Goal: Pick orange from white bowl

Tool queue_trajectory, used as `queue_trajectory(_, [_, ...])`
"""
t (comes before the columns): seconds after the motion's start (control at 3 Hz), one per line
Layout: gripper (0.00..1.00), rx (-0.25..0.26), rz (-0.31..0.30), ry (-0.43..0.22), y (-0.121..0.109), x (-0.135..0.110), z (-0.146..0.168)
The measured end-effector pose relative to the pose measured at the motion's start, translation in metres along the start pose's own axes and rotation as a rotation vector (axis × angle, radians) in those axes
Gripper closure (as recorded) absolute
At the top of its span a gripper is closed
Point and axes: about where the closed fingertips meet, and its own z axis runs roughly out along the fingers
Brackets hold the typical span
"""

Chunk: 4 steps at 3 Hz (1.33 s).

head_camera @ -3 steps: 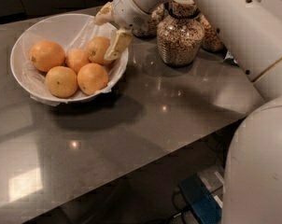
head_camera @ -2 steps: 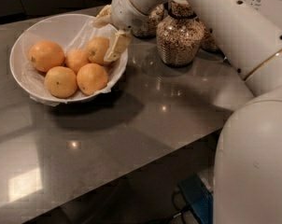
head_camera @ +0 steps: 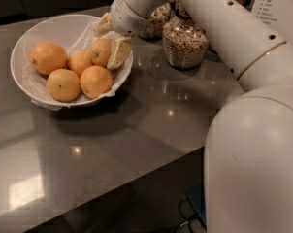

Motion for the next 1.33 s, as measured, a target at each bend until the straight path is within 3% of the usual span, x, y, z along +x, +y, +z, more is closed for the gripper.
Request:
queue_trajectory(0.67, [0.33, -0.049, -0.006, 0.0, 0.0023, 0.0013, 0.0145])
queue_trajectory(1.33, [0.74, -0.049, -0.006, 0.0, 0.0023, 0.0013, 0.0145])
